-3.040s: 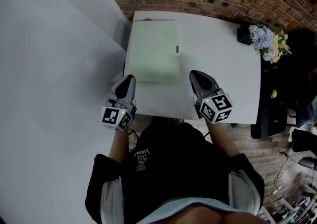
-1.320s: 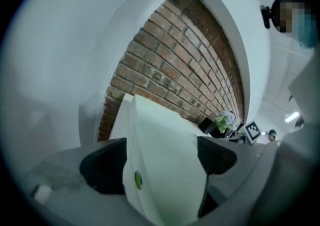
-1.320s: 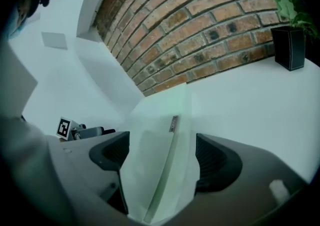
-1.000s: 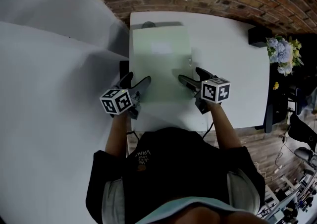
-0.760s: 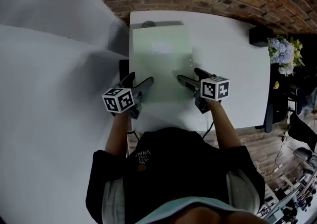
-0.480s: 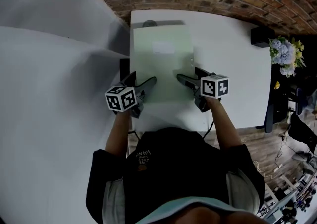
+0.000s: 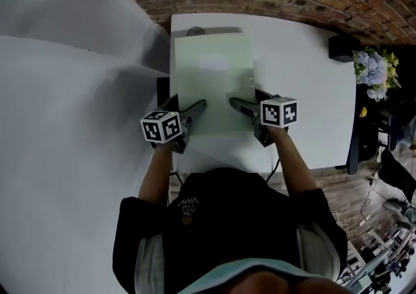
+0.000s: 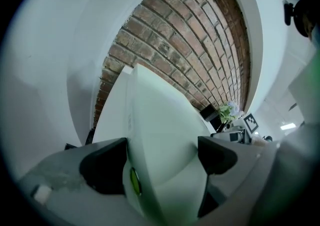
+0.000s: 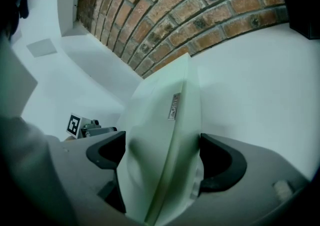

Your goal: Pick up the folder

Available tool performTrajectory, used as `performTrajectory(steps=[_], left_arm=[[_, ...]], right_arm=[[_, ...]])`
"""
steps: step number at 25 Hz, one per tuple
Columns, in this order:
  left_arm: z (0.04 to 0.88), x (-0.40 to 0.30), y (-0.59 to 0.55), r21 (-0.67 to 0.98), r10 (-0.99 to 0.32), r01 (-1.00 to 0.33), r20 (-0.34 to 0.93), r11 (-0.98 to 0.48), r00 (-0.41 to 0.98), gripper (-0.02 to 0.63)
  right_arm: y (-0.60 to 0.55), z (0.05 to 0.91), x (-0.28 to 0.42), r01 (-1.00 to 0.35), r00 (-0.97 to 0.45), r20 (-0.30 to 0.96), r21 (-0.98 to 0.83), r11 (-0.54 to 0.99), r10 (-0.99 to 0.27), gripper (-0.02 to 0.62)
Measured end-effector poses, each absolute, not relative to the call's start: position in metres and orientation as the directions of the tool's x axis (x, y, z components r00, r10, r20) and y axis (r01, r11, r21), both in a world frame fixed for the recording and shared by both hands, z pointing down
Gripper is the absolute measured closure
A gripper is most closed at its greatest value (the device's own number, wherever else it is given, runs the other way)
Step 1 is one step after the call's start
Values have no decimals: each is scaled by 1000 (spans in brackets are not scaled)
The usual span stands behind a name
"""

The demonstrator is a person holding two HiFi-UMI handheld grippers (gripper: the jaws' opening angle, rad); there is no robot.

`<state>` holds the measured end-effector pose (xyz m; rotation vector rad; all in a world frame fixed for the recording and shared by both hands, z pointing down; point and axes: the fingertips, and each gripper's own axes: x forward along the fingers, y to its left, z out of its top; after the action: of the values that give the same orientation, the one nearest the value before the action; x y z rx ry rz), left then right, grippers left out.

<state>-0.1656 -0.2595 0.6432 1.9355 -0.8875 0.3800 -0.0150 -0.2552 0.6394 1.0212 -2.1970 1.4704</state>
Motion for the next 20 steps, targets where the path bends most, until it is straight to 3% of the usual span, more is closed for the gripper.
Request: performTrajectory(steps=[20], left_arm=[[642,-166,-257,591,-458,-756,610,-281,646,158]], right_arm=[[-252,643,-19,-732,-676,621,-631,258,-398,144]])
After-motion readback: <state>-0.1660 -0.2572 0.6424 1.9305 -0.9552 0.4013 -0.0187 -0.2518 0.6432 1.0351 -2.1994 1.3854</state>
